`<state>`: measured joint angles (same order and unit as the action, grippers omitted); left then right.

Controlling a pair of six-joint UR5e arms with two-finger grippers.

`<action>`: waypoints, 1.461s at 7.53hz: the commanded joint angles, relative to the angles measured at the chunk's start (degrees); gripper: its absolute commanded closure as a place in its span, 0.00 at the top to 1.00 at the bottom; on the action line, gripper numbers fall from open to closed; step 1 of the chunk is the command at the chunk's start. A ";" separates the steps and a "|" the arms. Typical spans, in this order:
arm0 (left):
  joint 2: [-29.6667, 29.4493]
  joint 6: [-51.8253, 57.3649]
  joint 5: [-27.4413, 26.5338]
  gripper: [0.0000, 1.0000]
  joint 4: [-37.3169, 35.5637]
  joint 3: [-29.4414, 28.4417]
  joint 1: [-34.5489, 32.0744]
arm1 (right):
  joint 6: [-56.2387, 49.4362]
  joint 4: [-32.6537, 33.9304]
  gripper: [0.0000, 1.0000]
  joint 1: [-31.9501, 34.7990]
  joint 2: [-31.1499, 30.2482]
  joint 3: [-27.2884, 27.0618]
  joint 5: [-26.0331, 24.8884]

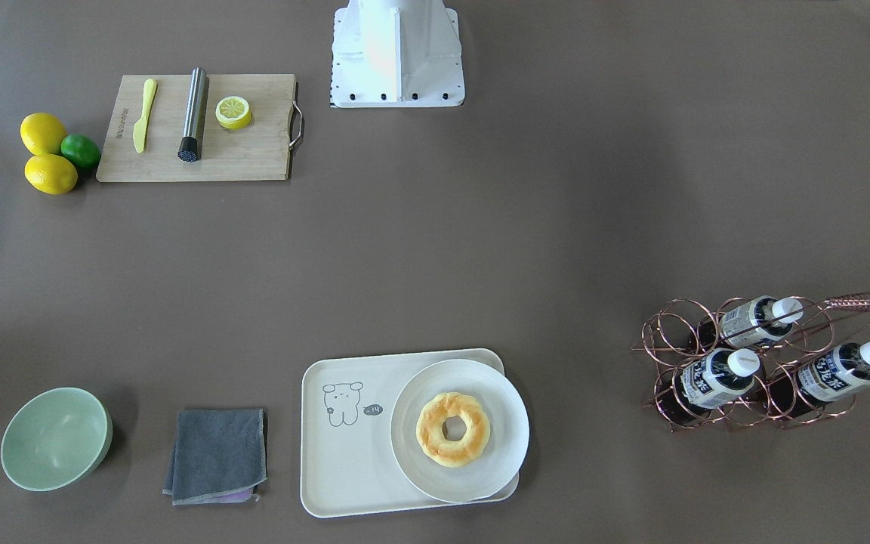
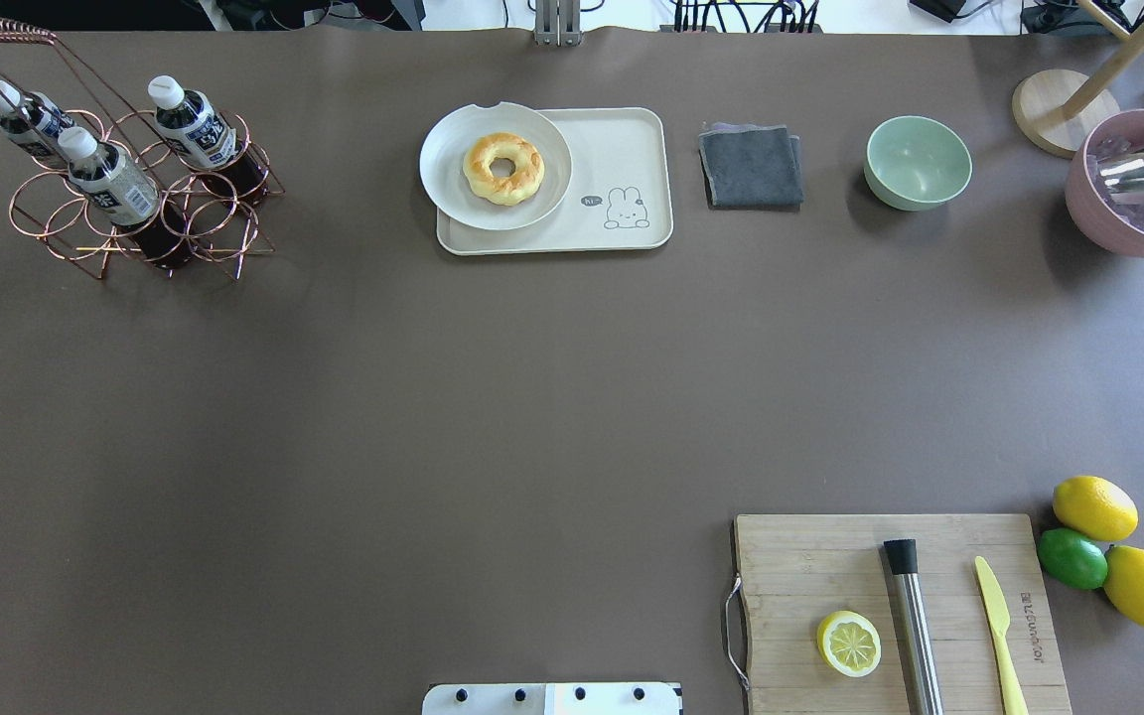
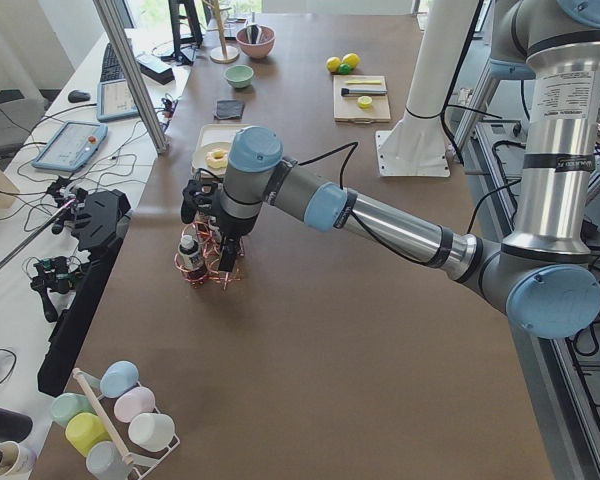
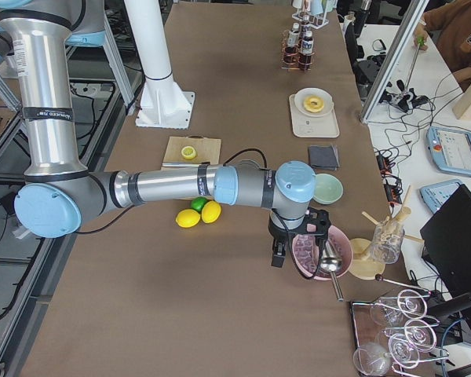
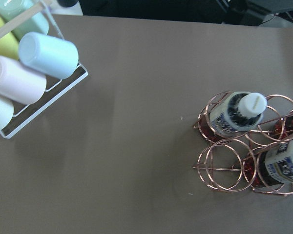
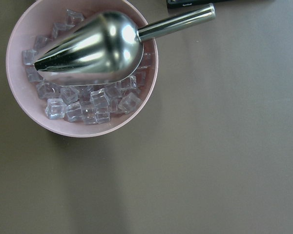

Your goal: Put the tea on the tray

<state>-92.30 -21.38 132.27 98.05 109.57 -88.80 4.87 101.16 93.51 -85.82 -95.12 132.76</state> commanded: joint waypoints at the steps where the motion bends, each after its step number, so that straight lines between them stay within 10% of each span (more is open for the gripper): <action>1: -3.15 -14.18 -7.16 0.98 7.58 1.25 10.09 | -0.03 0.00 1.00 0.00 -0.05 -0.24 1.27; 11: -3.57 -23.79 -25.80 0.98 12.51 4.62 30.86 | -0.03 0.00 1.00 -0.44 -0.13 -0.24 1.36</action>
<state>-93.72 -45.05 112.88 110.63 116.23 -62.05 4.79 101.16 93.08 -86.01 -95.36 134.12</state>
